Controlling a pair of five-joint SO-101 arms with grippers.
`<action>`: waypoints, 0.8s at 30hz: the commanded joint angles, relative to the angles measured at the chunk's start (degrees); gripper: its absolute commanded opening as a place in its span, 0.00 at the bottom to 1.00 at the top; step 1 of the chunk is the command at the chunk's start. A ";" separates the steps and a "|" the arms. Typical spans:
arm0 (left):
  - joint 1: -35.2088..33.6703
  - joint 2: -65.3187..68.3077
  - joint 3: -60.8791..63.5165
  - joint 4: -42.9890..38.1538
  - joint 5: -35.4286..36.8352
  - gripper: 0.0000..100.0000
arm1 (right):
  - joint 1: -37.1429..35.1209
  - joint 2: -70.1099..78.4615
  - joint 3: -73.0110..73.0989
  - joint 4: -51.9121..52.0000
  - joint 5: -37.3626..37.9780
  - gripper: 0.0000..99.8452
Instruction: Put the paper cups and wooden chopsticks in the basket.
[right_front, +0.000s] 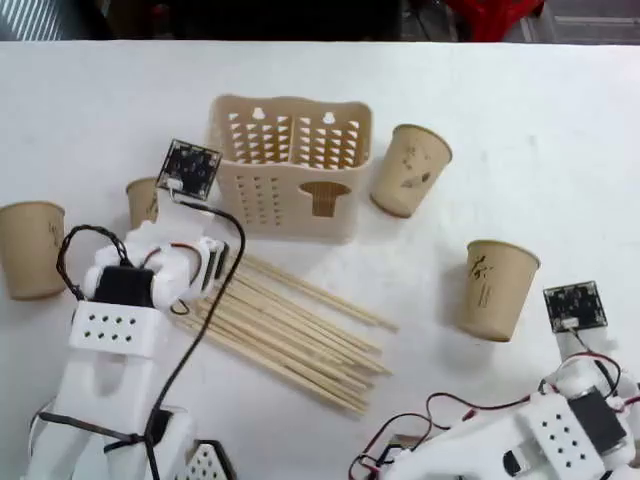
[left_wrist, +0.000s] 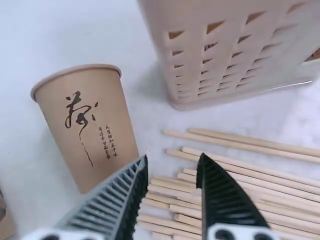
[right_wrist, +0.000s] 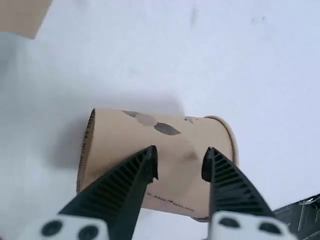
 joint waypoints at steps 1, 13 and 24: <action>0.22 -1.10 -0.35 -0.62 -0.35 0.17 | -1.98 4.79 -4.22 1.01 -0.97 0.17; 0.13 -1.10 -0.26 -0.62 -0.35 0.17 | -10.68 11.03 -39.65 23.08 -11.87 0.17; 0.13 -1.10 -0.26 -0.97 -0.44 0.17 | 16.75 11.03 -39.12 24.22 22.33 0.17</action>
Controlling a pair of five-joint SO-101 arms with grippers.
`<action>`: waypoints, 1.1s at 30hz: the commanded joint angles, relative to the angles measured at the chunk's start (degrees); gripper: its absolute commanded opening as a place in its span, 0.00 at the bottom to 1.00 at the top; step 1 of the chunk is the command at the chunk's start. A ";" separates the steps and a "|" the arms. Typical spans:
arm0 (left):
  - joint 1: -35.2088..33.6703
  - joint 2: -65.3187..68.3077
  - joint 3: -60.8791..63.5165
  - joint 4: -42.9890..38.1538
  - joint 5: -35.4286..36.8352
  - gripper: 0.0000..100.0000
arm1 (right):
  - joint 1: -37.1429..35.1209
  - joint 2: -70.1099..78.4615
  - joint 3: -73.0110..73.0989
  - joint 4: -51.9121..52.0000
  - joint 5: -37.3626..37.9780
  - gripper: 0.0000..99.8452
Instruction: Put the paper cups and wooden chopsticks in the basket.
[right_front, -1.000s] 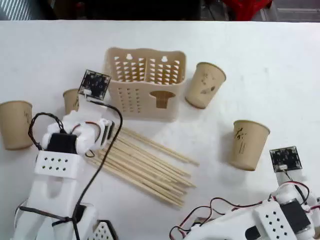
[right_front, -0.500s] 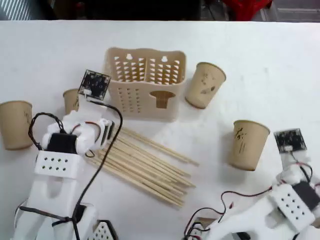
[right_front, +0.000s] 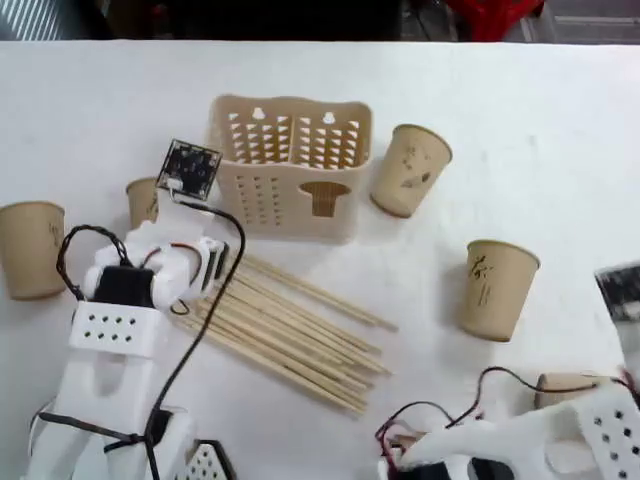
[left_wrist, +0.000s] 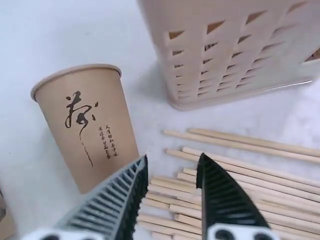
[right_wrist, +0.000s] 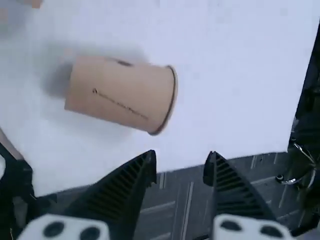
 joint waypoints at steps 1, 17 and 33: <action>0.13 -1.10 -0.26 -0.97 -0.44 0.17 | 5.23 -0.22 6.59 -8.40 8.44 0.17; 0.04 -1.10 -0.26 -0.62 -0.44 0.17 | -4.79 0.31 36.04 -28.79 5.10 0.17; 0.04 -1.10 -0.18 -0.62 -0.44 0.17 | -29.67 0.31 21.89 -25.54 -19.52 0.17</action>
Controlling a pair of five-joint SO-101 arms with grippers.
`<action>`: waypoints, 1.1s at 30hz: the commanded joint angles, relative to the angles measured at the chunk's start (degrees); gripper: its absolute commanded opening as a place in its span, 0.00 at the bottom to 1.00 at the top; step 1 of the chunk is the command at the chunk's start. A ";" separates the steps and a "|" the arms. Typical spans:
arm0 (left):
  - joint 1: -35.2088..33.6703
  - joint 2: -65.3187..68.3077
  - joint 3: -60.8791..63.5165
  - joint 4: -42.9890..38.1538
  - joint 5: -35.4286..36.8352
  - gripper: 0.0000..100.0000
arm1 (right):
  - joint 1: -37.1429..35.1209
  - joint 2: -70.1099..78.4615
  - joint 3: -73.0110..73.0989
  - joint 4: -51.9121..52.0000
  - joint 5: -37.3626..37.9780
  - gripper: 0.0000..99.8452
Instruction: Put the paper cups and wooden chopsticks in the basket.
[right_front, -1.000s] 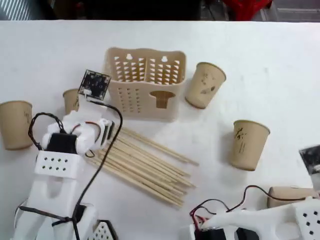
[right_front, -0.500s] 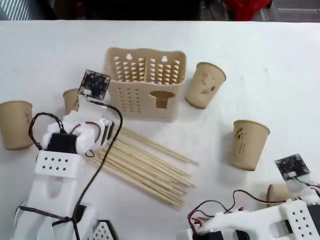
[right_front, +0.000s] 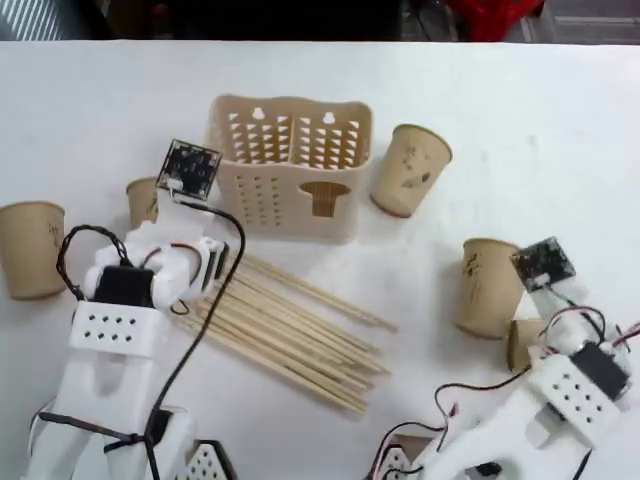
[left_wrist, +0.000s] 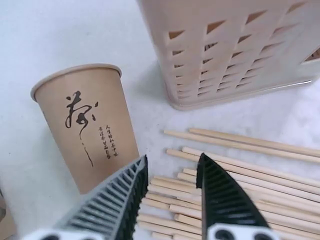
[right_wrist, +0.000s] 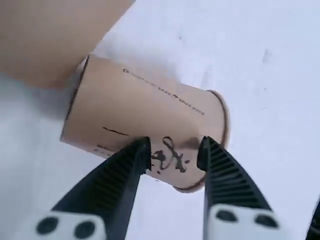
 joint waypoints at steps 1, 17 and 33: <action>0.04 -1.10 -0.18 -0.62 -0.44 0.17 | -1.27 -0.13 -11.60 6.55 -2.29 0.17; -1.36 -1.01 -0.18 -1.05 -0.44 0.17 | 14.11 58.15 -67.87 36.79 -14.68 0.26; -1.36 -1.01 -0.09 -1.05 -0.53 0.17 | 16.66 62.99 -71.03 38.29 -15.30 0.28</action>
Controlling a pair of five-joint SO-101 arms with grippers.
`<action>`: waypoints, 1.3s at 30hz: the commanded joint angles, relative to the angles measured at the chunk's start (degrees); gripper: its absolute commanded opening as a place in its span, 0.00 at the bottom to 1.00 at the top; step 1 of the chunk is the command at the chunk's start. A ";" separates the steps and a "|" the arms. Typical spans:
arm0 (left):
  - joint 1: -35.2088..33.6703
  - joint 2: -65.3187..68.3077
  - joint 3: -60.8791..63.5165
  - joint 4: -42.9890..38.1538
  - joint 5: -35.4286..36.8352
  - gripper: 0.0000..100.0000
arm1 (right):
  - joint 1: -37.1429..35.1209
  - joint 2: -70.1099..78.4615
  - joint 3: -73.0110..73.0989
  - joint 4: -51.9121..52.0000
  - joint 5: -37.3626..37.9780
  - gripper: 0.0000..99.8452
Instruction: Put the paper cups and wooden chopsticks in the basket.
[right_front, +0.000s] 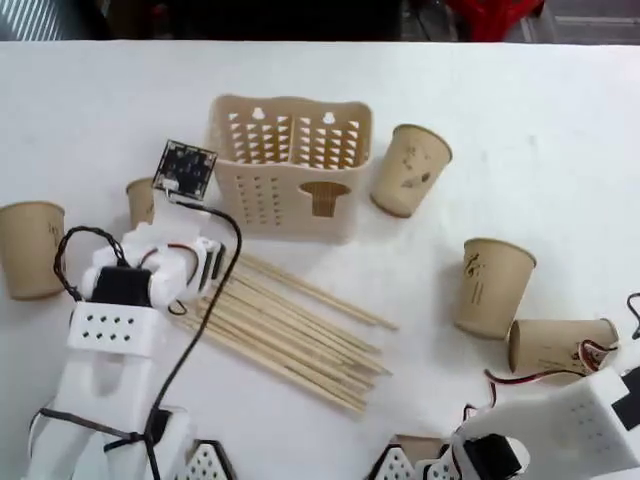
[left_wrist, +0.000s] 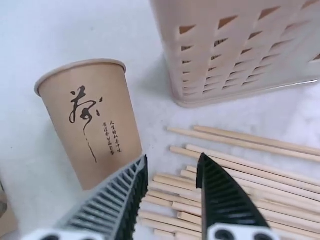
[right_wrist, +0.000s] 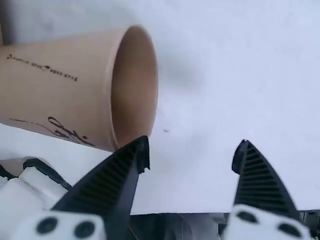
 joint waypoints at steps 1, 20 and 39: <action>-0.22 -1.01 -0.44 -1.14 -0.53 0.17 | 0.92 -6.55 -0.18 0.57 -0.79 0.28; -0.13 -1.01 0.79 -3.08 -0.53 0.17 | -9.98 -28.00 26.02 -5.58 -1.67 0.28; -0.13 -1.01 0.79 -3.08 -0.53 0.17 | -15.25 -18.15 37.63 -21.23 -4.31 0.08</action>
